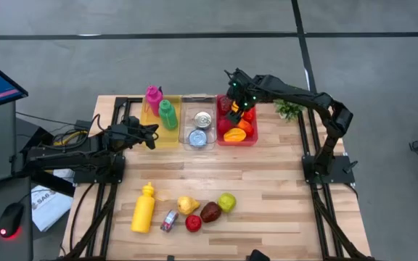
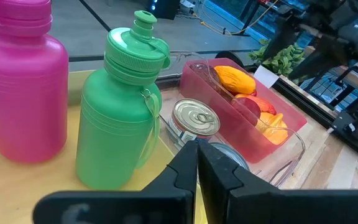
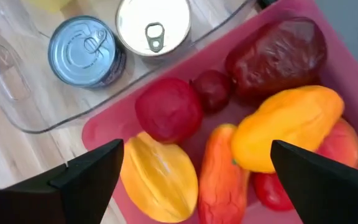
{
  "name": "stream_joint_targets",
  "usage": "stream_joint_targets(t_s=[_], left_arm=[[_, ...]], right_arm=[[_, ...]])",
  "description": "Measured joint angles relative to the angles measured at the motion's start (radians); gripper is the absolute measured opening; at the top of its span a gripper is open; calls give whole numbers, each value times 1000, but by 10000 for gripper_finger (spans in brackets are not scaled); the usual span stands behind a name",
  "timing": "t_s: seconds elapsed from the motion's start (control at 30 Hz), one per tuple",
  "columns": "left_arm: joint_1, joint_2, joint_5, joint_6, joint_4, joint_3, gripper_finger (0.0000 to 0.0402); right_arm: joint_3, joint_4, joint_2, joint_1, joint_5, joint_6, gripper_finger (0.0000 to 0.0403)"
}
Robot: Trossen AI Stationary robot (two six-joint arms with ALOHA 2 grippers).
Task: Pick & Place Food Item
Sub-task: Put the yellow tumbler into the yellow bin
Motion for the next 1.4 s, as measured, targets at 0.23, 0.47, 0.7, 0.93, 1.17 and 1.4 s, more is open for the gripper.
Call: stream_joint_targets(t_s=[0.23, 0.47, 0.7, 0.93, 1.17, 1.4], left_arm=[[0, 0, 0, 0, 0, 0, 2], [0, 0, 0, 0, 0, 0, 2], [0, 0, 0, 0, 0, 0, 2], [0, 0, 2, -5, 8, 0, 2], [-2, 10, 158, -233, 17, 0, 1], [-29, 73, 164, -349, 16, 1, 0]], right_arm=[[81, -40, 0, 13, 0, -2, 387], [115, -124, 0, 48, -1, 44, 380], [116, -178, 0, 91, -1, 149, 362], [116, -136, 0, 156, -1, 265, 329], [116, -40, 0, 214, 0, 286, 309], [116, 27, 0, 242, 2, 252, 300]])
